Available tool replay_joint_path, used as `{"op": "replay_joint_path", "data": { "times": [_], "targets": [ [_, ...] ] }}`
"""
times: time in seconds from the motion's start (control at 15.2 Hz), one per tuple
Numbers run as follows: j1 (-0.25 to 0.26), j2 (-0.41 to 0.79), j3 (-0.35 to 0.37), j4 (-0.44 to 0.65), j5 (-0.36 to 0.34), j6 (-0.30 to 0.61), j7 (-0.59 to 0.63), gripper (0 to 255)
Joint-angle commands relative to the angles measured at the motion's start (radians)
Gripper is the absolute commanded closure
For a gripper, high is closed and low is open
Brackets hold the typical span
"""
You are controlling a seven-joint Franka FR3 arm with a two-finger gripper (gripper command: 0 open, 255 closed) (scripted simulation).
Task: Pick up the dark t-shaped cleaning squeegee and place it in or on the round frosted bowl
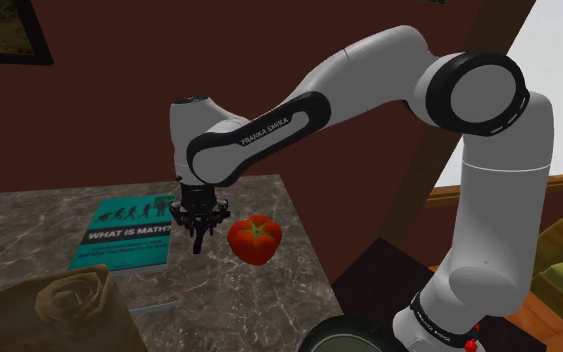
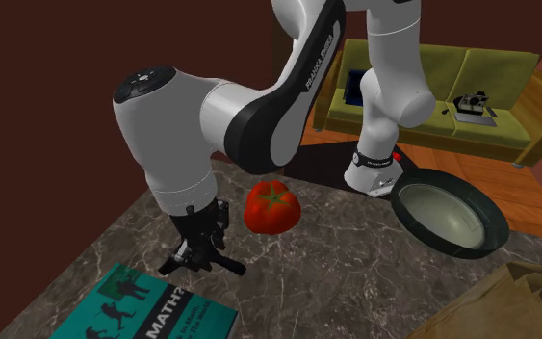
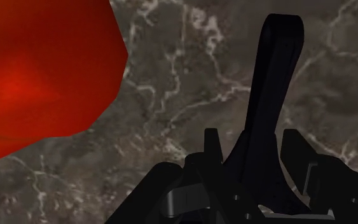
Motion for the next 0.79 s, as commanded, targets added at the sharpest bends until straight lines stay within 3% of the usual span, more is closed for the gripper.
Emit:
{"op": "replay_joint_path", "data": {
  "times": [0.0, 0.73],
  "targets": [
    [-0.001, -0.008, 0.004, 0.007, 0.006, -0.016, -0.003, 255],
    [-0.014, -0.072, 0.021, 0.078, 0.047, -0.142, -0.022, 255]
  ]
}}
